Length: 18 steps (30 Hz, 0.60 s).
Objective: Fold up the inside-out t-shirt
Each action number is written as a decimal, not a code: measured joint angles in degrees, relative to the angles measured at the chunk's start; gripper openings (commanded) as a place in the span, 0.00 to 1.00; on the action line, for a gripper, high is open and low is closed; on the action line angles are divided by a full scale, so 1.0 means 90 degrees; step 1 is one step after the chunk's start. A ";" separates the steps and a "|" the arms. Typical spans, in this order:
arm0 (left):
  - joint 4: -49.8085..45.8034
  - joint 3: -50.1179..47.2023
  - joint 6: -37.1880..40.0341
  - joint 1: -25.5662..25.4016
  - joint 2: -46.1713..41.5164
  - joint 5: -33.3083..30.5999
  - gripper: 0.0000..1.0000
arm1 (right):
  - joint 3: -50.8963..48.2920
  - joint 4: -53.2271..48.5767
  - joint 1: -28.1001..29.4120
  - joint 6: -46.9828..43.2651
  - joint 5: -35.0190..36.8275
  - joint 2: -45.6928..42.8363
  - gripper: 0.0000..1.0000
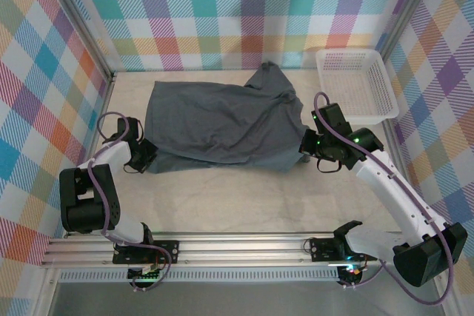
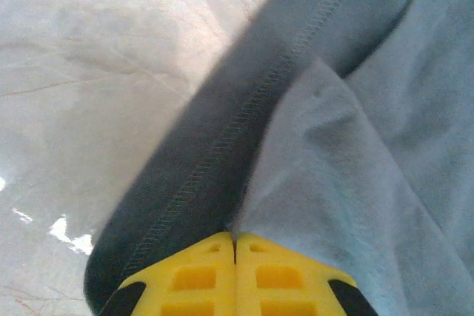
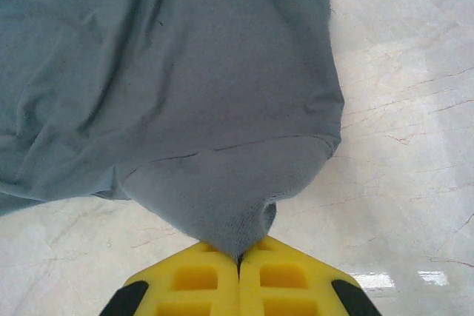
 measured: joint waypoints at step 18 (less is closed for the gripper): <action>-0.0733 0.7376 -0.0571 0.1277 -0.1838 0.0556 0.00 | 0.6654 0.1897 -0.0945 -0.2021 0.1617 0.1314 0.00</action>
